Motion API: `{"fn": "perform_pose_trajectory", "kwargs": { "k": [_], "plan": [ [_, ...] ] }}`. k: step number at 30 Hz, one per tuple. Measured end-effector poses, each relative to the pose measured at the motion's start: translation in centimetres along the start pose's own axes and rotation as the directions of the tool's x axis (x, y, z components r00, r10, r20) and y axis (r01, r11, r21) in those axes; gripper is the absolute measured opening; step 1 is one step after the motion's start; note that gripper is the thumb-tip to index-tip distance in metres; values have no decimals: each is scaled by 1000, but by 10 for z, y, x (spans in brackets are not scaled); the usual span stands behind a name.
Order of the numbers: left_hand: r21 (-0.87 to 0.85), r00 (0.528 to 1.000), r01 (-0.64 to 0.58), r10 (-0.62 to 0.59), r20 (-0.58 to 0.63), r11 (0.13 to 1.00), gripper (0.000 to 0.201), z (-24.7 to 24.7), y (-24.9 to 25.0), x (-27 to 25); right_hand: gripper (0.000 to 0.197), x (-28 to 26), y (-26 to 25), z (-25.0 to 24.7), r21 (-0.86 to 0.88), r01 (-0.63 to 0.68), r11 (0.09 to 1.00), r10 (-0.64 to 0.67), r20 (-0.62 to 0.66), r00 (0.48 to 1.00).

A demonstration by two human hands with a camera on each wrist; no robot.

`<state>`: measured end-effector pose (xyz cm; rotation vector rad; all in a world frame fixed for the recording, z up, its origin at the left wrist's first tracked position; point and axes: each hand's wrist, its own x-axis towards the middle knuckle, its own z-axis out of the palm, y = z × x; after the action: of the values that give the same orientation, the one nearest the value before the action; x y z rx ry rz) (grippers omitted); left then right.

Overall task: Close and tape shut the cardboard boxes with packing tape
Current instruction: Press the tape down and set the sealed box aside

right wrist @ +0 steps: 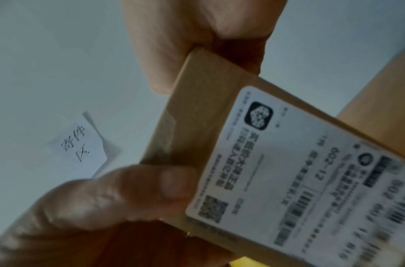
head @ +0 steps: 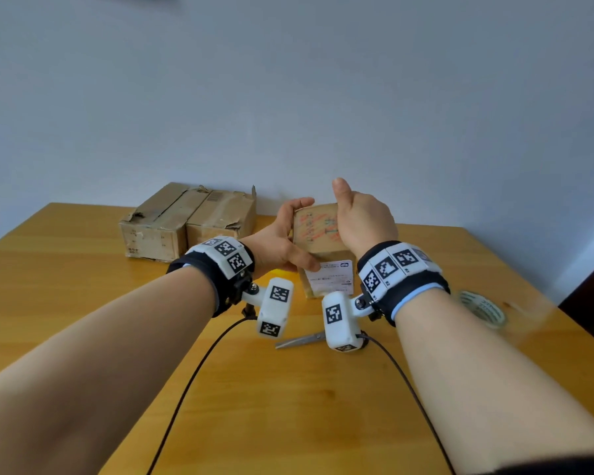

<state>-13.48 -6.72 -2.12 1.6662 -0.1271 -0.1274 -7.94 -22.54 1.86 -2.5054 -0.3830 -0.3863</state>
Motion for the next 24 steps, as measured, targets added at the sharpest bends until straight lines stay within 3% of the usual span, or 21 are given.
{"fn": "perform_pose_trajectory", "kwargs": {
  "k": [2,4,7,10,12,15,17,20,22,24],
  "plan": [
    [318,996,-22,49,-77,948,100,-8,1,-3,65,-1,-7,7,-63,67,996,-69,-30,997],
    [573,990,10,72,-120,820,98,-18,2,-6,63,-2,-14,14,-74,140,987,-142,-24,990],
    [720,987,123,-10,-160,683,92,-31,-2,-16,65,-2,-24,23,-9,183,983,-182,55,982],
    [786,981,191,-134,-139,588,102,-36,-23,-27,75,-8,-33,38,-119,181,976,-160,161,974],
    [766,977,200,-182,-110,611,112,-36,-35,-32,72,-16,-31,57,-96,153,984,-120,287,950],
    [651,977,191,-203,-57,735,116,-39,-39,-35,69,-29,-25,80,-106,110,988,-54,433,900],
    [591,977,194,-209,-43,783,108,-42,-38,-35,74,-29,-26,86,-139,77,987,-8,442,897],
    [579,971,218,-232,-50,786,103,-43,-39,-33,76,-20,-33,87,-171,-11,985,79,393,916],
    [574,971,211,-238,-30,791,105,-42,-40,-32,72,-19,-40,90,-210,-40,977,120,382,916],
    [559,969,213,-247,-15,802,111,-42,-42,-31,59,-24,-48,94,-309,19,951,120,424,898]
  ]
}}
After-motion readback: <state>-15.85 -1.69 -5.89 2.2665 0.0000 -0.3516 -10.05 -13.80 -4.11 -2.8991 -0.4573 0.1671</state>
